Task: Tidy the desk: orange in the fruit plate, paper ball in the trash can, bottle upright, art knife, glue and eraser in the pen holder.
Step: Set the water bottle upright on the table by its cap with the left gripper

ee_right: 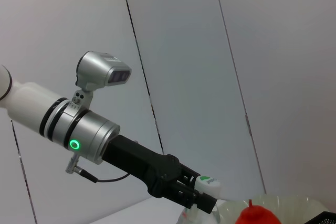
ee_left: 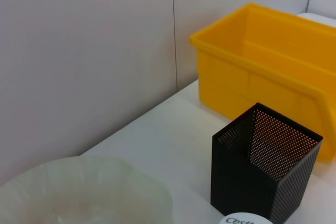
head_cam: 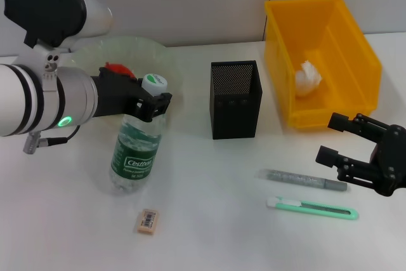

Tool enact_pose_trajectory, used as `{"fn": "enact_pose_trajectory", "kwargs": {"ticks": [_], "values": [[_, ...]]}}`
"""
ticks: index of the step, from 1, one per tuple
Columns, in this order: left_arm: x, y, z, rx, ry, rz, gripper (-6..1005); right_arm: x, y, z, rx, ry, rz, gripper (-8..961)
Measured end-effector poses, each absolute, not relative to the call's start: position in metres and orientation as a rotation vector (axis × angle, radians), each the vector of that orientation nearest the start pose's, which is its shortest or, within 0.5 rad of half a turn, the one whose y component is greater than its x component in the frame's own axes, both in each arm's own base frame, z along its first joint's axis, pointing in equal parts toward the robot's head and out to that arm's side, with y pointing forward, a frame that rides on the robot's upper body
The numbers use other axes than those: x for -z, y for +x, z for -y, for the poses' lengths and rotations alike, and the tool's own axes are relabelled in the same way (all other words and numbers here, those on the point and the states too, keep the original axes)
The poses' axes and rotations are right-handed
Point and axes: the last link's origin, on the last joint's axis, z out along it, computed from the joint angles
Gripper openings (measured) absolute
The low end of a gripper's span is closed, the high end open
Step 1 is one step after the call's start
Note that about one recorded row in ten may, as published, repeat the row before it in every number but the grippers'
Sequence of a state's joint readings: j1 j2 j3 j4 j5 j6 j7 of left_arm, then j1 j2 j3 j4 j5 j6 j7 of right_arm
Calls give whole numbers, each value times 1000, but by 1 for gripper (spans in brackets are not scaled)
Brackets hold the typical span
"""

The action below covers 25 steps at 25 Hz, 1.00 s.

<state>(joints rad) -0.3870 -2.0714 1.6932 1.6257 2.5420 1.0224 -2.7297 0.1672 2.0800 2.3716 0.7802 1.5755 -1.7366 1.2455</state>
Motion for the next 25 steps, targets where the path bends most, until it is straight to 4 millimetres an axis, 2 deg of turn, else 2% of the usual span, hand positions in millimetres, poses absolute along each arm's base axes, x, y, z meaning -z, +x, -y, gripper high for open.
{"fn": "enact_pose_trajectory", "kwargs": {"ticks": [25], "values": [[13, -130, -350, 121, -2412, 643, 439, -46, 299, -246, -1053, -2419, -540, 783]]}}
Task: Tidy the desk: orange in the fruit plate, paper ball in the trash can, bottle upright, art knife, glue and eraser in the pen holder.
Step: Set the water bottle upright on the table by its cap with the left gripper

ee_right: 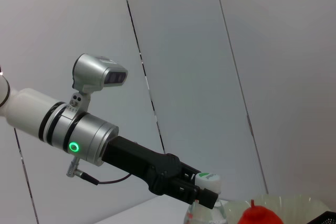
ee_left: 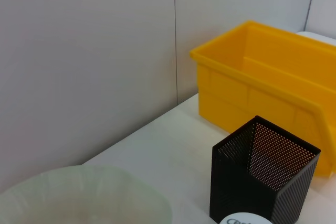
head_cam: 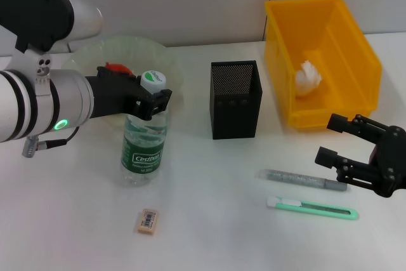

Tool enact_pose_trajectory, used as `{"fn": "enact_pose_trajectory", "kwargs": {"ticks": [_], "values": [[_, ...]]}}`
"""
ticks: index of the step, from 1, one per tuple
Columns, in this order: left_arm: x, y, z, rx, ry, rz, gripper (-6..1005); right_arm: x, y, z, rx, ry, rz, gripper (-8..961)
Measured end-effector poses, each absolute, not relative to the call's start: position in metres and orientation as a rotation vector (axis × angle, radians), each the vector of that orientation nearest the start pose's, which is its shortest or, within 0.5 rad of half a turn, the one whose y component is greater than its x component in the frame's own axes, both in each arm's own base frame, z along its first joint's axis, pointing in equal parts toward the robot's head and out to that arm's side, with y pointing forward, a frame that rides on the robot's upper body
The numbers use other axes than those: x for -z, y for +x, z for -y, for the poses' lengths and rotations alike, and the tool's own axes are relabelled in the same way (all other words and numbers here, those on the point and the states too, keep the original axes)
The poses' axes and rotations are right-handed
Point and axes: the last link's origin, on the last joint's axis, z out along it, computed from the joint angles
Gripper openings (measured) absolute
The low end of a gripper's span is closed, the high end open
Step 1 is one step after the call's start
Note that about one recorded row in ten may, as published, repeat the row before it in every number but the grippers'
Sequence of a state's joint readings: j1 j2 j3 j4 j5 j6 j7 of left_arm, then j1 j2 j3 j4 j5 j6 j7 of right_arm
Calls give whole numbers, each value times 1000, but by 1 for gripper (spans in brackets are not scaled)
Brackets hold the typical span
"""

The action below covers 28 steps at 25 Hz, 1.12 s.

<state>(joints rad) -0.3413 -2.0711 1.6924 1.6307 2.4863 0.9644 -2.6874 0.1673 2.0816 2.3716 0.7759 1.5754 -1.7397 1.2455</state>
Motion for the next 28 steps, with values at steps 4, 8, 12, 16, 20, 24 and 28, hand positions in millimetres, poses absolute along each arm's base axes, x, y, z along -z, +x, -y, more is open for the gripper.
{"fn": "enact_pose_trajectory", "kwargs": {"ticks": [4, 8, 12, 16, 20, 24, 28], "values": [[13, -131, -350, 125, -2410, 647, 441, -46, 300, -246, -1054, -2418, -542, 783], [12, -132, -349, 129, -2404, 649, 446, -46, 300, -246, -1054, -2420, -543, 783], [12, -133, -349, 137, -2396, 645, 450, -46, 300, -246, -1054, -2420, -543, 784], [11, -133, -349, 144, -2392, 636, 455, -46, 300, -246, -1054, -2418, -544, 784], [10, -133, -349, 149, -2388, 634, 460, -46, 300, -246, -1055, -2421, -544, 784], [9, -135, -348, 150, -2383, 641, 464, -46, 299, -246, -1056, -2423, -544, 783], [8, -137, -349, 159, -2370, 647, 469, -46, 299, -246, -1056, -2422, -544, 783]]}}
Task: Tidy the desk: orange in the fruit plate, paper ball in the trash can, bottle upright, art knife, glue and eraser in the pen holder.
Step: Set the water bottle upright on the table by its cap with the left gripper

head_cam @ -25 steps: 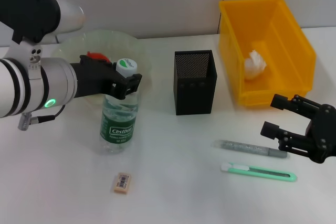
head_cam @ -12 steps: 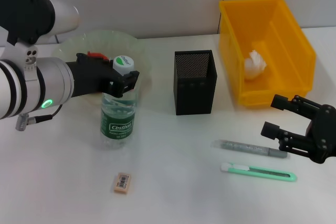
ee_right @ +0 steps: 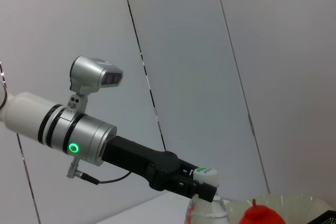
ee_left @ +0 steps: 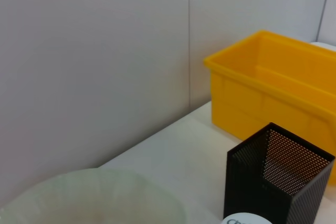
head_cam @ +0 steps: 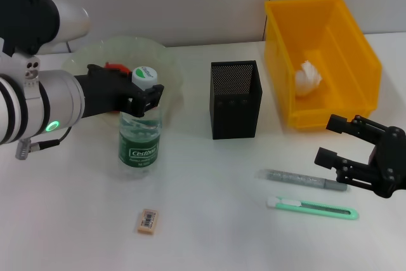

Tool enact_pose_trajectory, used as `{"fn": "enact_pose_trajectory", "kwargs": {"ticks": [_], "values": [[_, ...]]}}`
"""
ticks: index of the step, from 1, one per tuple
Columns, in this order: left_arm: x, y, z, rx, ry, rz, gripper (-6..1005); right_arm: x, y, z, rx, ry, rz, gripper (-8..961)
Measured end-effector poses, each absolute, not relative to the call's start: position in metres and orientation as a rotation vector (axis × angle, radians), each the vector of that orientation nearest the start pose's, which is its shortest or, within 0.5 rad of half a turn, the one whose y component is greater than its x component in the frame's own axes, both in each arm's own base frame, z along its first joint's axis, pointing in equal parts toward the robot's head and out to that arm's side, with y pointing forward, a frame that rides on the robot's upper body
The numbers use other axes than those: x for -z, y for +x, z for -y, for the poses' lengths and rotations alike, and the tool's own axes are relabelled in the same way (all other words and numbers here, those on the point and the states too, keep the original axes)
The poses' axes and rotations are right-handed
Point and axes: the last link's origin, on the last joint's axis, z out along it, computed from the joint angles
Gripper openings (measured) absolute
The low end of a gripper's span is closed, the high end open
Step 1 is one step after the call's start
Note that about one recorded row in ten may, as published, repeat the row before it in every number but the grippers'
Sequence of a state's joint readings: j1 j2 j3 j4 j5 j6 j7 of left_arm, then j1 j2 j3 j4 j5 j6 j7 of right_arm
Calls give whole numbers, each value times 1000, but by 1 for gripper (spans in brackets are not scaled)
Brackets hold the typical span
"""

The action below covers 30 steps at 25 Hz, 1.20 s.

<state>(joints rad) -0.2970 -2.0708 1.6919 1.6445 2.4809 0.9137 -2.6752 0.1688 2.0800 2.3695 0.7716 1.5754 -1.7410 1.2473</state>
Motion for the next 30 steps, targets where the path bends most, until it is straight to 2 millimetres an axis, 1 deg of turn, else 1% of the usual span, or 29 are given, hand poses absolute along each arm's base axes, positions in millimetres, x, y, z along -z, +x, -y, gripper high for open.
{"fn": "enact_pose_trajectory", "kwargs": {"ticks": [15, 21, 30], "values": [[1, -149, -348, 163, -2331, 669, 486, -45, 299, -247, -1061, -2421, -548, 784], [-4, -152, -347, 193, -2310, 673, 493, -44, 299, -246, -1066, -2419, -555, 784], [-9, -162, -346, 185, -2284, 691, 503, -44, 299, -246, -1066, -2419, -556, 784]]}}
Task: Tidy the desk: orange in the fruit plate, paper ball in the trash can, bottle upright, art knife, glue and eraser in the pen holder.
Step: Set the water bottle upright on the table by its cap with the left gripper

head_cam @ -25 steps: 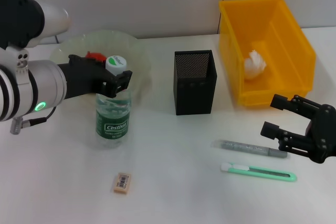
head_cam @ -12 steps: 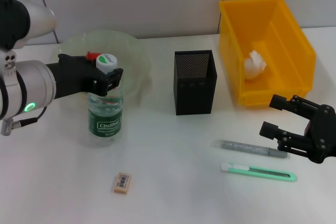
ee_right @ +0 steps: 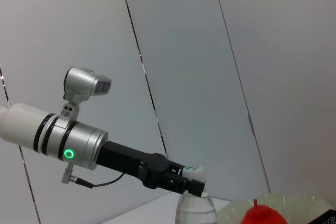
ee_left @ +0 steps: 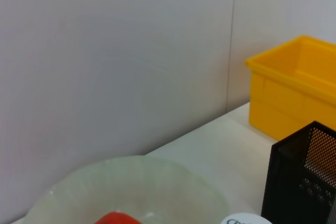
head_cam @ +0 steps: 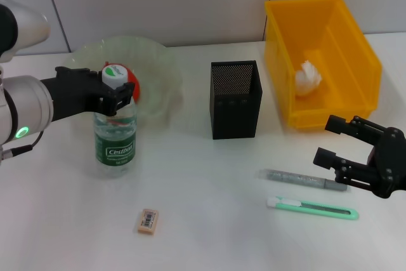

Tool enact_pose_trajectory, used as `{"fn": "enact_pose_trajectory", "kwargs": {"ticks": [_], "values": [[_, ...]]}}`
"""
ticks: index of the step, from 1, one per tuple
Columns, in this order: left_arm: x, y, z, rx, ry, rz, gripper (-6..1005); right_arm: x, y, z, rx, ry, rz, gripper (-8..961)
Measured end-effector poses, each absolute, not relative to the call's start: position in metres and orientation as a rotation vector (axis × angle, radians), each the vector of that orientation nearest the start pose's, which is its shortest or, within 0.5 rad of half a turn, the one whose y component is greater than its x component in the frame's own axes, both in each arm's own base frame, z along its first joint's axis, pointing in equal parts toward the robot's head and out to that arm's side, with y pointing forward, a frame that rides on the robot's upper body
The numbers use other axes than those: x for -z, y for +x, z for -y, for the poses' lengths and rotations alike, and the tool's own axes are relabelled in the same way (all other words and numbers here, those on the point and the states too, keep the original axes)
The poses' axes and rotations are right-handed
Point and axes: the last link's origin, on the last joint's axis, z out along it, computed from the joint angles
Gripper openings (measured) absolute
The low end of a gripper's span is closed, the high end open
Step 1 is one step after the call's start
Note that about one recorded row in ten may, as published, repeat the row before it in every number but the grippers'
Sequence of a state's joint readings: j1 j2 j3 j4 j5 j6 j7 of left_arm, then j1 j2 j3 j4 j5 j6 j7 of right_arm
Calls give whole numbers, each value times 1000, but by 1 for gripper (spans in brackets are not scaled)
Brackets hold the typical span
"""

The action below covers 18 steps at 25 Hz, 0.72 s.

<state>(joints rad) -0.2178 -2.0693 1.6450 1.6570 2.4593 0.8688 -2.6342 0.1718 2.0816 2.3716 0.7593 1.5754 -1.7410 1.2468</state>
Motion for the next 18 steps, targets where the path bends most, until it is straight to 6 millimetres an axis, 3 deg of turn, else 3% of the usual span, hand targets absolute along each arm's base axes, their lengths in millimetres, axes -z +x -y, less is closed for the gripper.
{"fn": "enact_pose_trajectory", "kwargs": {"ticks": [18], "values": [[-23, -179, -337, 184, -2226, 736, 524, -44, 296, -251, -1068, -2424, -545, 783]]}}
